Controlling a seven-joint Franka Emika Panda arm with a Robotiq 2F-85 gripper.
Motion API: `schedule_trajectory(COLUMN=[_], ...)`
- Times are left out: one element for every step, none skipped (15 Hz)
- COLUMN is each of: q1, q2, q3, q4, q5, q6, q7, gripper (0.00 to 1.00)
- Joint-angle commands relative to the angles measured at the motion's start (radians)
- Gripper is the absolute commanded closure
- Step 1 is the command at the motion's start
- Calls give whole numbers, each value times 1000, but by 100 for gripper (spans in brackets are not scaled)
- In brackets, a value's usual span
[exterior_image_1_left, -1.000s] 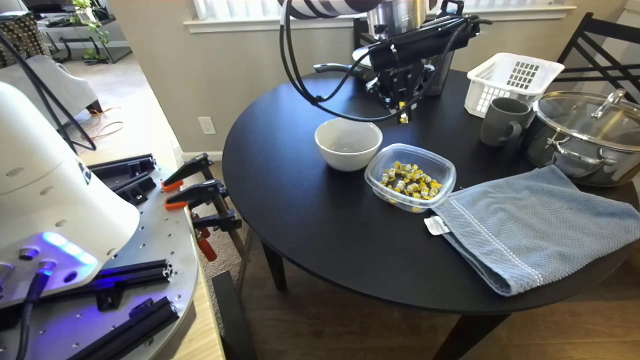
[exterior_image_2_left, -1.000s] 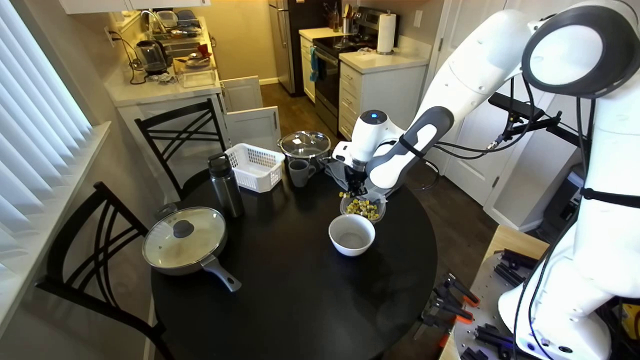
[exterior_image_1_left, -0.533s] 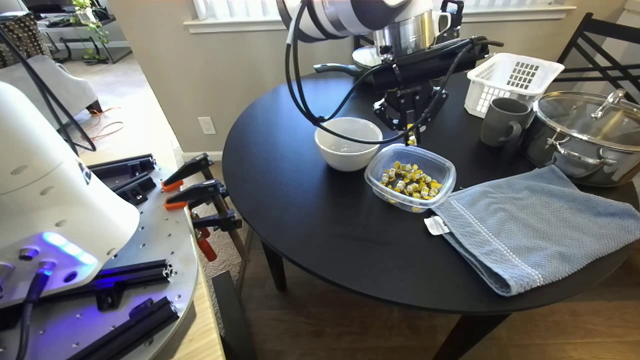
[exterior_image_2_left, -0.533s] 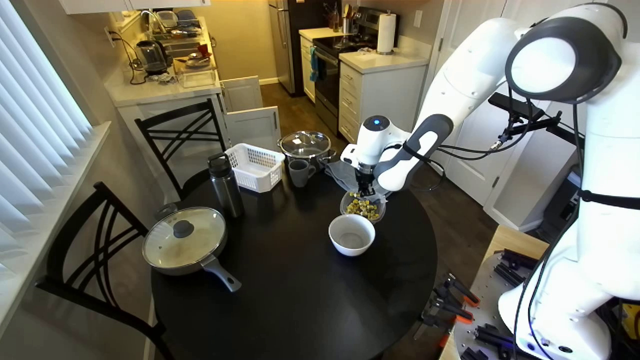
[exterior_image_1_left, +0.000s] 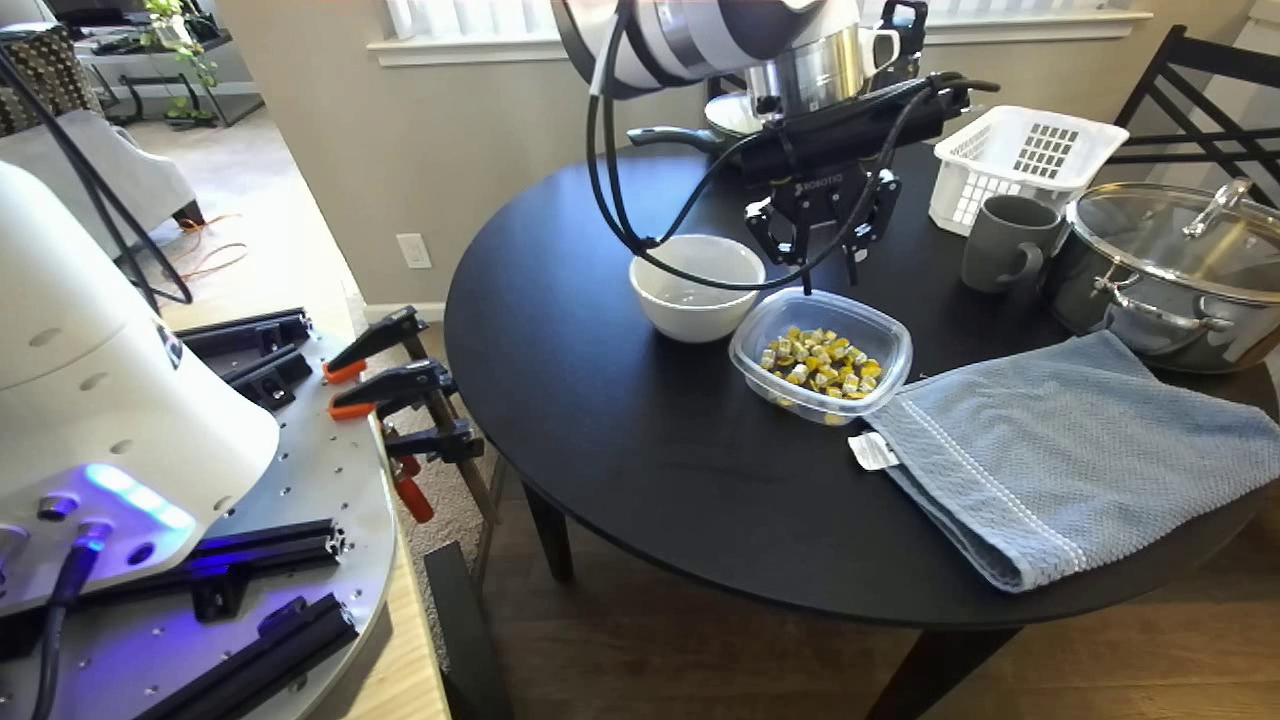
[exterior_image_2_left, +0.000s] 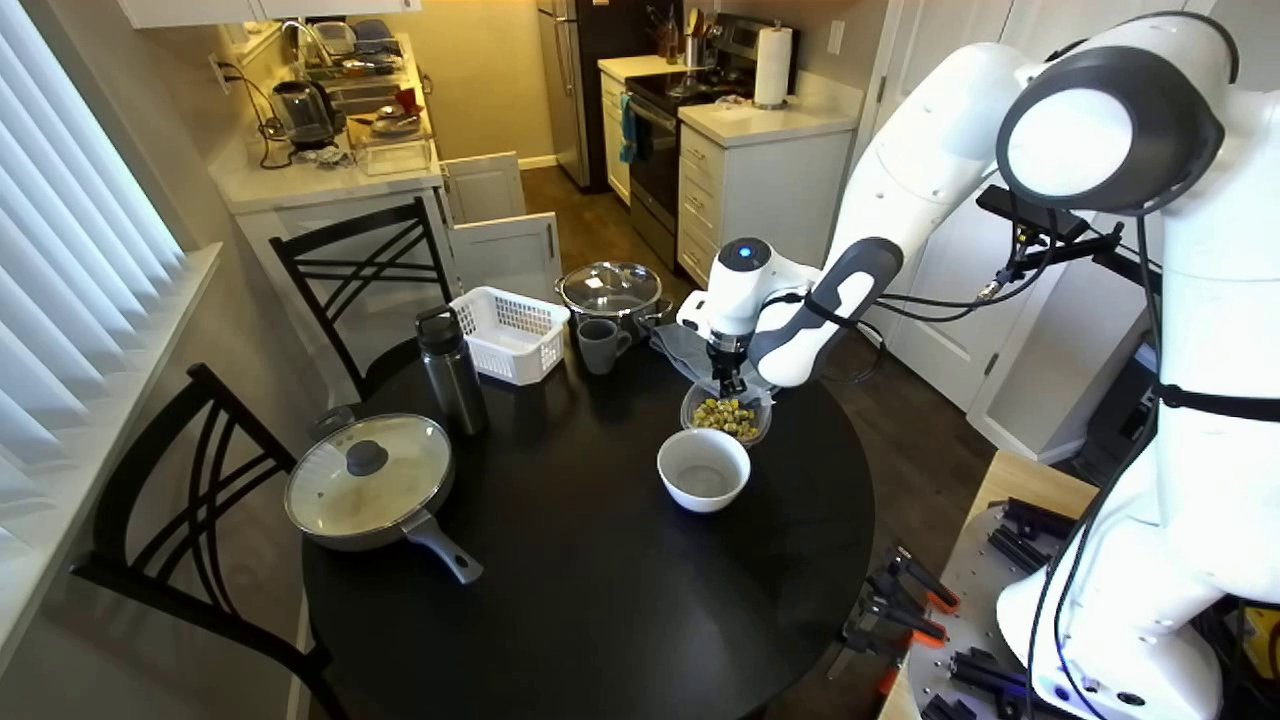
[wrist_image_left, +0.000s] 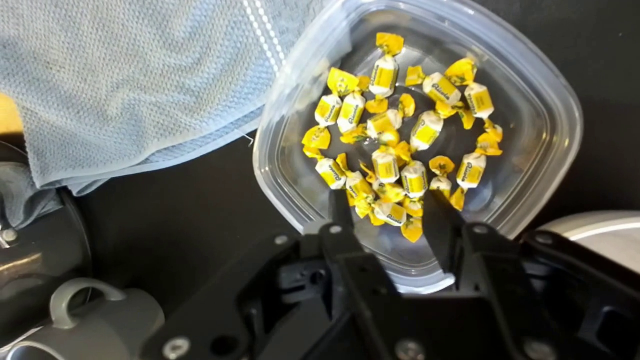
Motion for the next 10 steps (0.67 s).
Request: schedule_trajectory(q1=[15,9,-3,-27,-54,-68,-85,-102,-122,-135], q2=[4,-1,-9,-22,-36,-41,-49,-56,-68,-79], q3=[-20,-14,2,36,74,95,120,143,170,190], q4=[6,2,-6,-20,-36,-44,-52,-60,-68,-73], q5=[-62,-62,-53,-21,11,28,52,75,109,138], q6=[-11,-15,-20,-29,-33,-34,-39,-42,-50,-57], q7=[70,71,63,33,-2,-12,-24,-38,-54,-64], gripper=[27,21,14,8,2,1,0,0,0,0])
